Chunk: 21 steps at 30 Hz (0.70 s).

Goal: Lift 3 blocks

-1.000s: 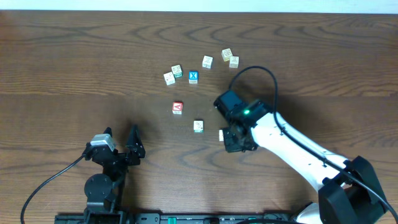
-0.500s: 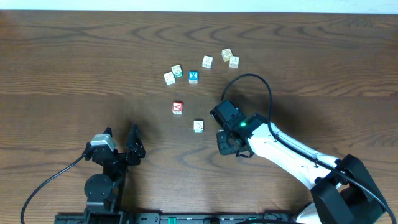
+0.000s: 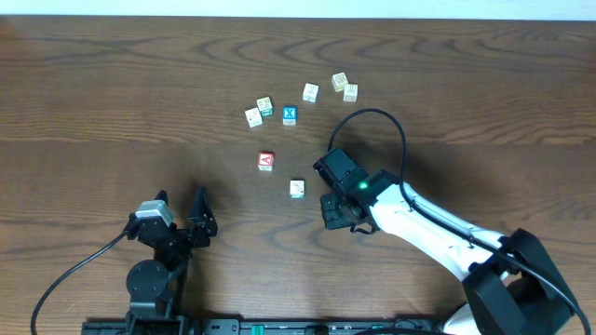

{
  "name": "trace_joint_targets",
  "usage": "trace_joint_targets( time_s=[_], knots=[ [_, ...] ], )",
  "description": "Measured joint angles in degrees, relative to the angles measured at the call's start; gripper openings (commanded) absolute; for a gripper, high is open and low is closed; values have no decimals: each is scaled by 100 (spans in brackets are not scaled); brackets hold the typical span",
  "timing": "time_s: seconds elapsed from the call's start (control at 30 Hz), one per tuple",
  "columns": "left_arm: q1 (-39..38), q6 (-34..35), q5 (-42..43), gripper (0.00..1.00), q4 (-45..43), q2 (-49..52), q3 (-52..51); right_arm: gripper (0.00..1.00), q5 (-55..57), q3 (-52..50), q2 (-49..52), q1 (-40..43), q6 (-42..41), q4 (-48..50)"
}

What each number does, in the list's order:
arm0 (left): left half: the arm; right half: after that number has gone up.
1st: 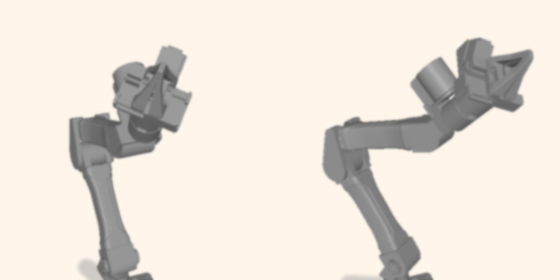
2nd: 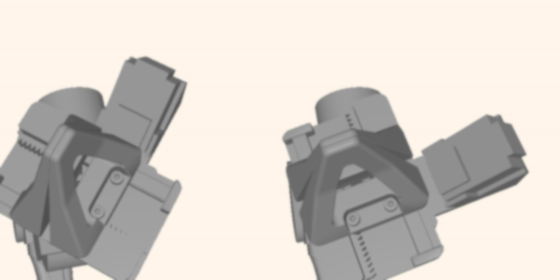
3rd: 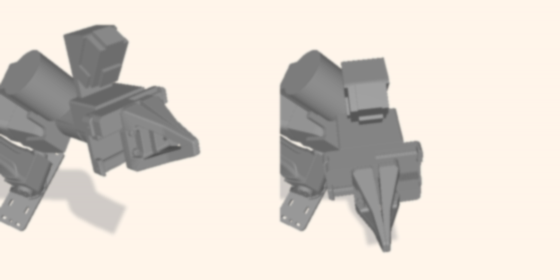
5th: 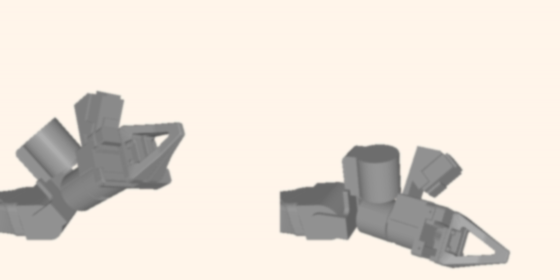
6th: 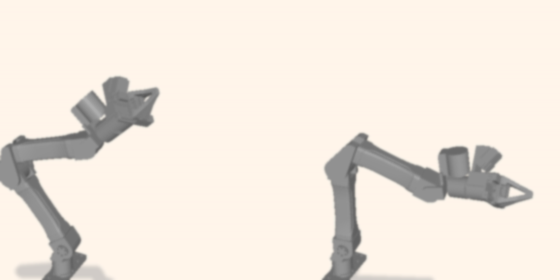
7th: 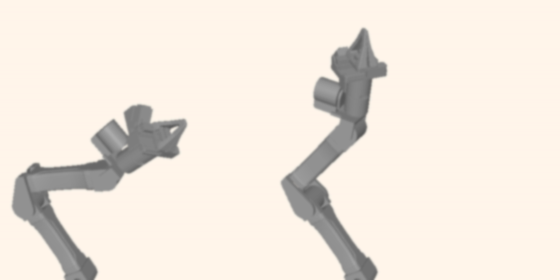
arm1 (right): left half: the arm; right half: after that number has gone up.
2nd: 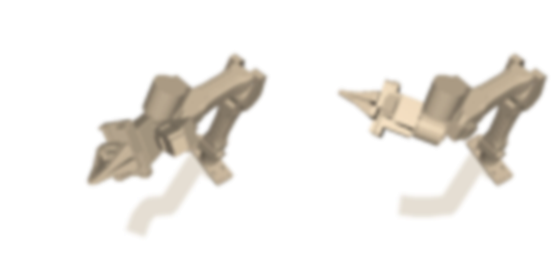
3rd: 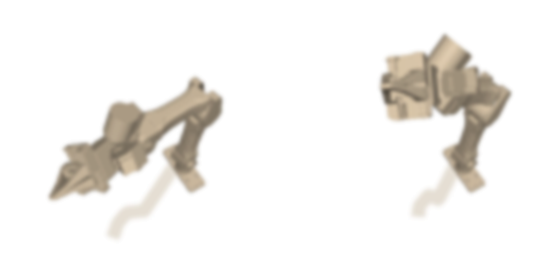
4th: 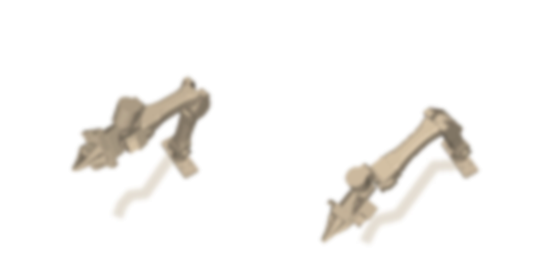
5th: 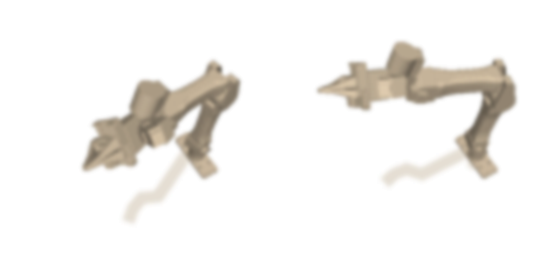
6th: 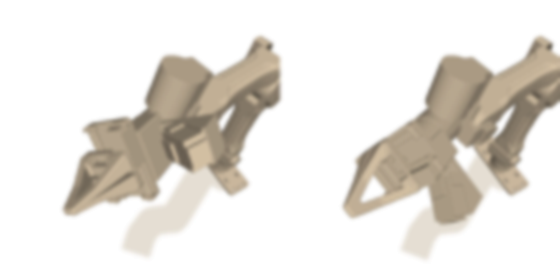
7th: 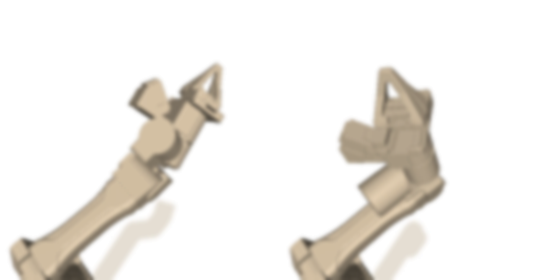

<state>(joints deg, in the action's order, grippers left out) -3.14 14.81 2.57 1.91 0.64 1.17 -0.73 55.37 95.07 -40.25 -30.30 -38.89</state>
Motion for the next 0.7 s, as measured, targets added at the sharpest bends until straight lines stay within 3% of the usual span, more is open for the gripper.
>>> trace_joint_targets(
  time_s=[0.7],
  knots=[
    [0, 0, 0, 79, 0, 0, 0, 8, -74, 0, 293, 0, -2, 553]
  ],
)
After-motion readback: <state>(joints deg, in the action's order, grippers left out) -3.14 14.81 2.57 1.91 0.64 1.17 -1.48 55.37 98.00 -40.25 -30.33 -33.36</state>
